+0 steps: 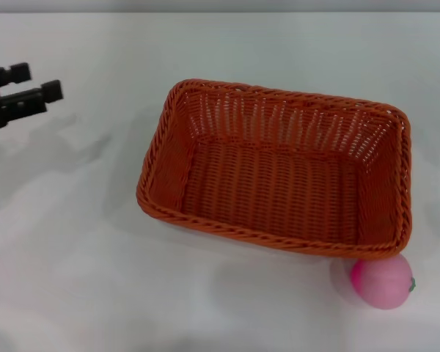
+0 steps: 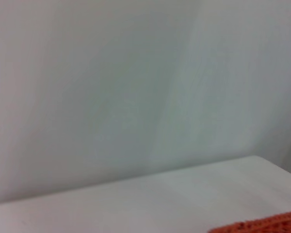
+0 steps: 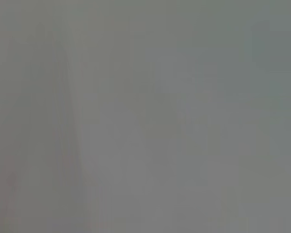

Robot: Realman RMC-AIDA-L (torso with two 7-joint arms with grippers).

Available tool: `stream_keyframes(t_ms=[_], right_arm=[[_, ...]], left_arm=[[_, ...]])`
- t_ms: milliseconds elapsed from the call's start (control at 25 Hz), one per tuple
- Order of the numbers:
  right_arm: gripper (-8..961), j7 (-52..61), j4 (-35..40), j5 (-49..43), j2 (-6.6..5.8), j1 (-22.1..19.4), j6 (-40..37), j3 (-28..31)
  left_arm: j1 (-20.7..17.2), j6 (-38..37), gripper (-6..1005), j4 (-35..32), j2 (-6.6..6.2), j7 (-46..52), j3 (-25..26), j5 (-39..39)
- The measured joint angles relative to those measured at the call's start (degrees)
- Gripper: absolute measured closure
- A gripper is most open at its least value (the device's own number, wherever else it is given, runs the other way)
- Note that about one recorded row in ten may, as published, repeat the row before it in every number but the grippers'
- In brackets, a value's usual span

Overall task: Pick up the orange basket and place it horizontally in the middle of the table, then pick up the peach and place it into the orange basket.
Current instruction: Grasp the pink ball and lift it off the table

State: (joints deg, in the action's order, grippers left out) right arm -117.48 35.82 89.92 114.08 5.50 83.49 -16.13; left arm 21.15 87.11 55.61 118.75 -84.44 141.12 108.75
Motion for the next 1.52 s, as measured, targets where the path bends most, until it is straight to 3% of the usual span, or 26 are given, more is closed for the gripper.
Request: stream_keyframes(t_ms=[160, 320, 480, 560, 640, 680, 720, 760, 920, 1360, 1520], right_arm=[[106, 11.33, 11.80, -8.48, -0.56, -0.86, 1.07, 0.36], [107, 19.21, 22.34, -16.09, -2.10, -0.87, 6.64, 0.48], [107, 26.02, 26.92, -19.53, -6.07, 0.88, 14.18, -0.71], [107, 29.17, 27.52, -21.52, -8.44, 2.38, 17.28, -2.73], [108, 31.71, 27.83, -23.46, -10.05, 3.56, 18.62, -5.62], [108, 34.68, 27.96, -25.58, -11.75, 4.74, 19.40, -9.98], [108, 34.68, 27.96, -25.58, -11.75, 4.74, 19.40, -9.98], [108, 36.12, 28.00, -26.27, -12.52, 5.21, 19.72, -12.13], [108, 44.37, 27.12, -27.31, -16.50, 8.64, 21.24, -25.88], [109, 53.17, 20.69, -26.41, -20.33, 14.80, 22.99, -44.79], [110, 54.88, 17.33, -26.36, -20.43, 16.78, 23.54, -48.94]], left_arm=[[-2.08, -0.86, 183, -1.85, 0.05, -5.37, 0.11, -3.94], [-3.77, -1.92, 182, -3.61, 0.07, -9.56, 0.21, -6.90], [-4.87, -3.14, 182, -3.83, 0.08, -10.64, 0.22, -7.85], [-5.47, -3.20, 182, -3.92, 0.13, -11.55, 0.76, -8.27], [-6.14, -3.22, 182, -4.74, 0.21, -13.30, 1.69, -9.36], [-6.38, -3.22, 182, -5.23, 0.24, -14.00, 1.97, -9.80], [-6.38, -3.22, 182, -5.23, 0.24, -14.00, 1.97, -9.80], [-6.88, -3.26, 182, -6.43, 0.24, -15.75, 2.21, -11.10], [-8.14, -3.79, 183, -7.17, 0.25, -17.73, 2.89, -12.93], [-9.23, -3.82, 183, -7.36, 0.31, -18.07, 3.90, -15.19], [-9.23, -3.85, 183, -7.37, 0.28, -18.37, 3.89, -15.33]])
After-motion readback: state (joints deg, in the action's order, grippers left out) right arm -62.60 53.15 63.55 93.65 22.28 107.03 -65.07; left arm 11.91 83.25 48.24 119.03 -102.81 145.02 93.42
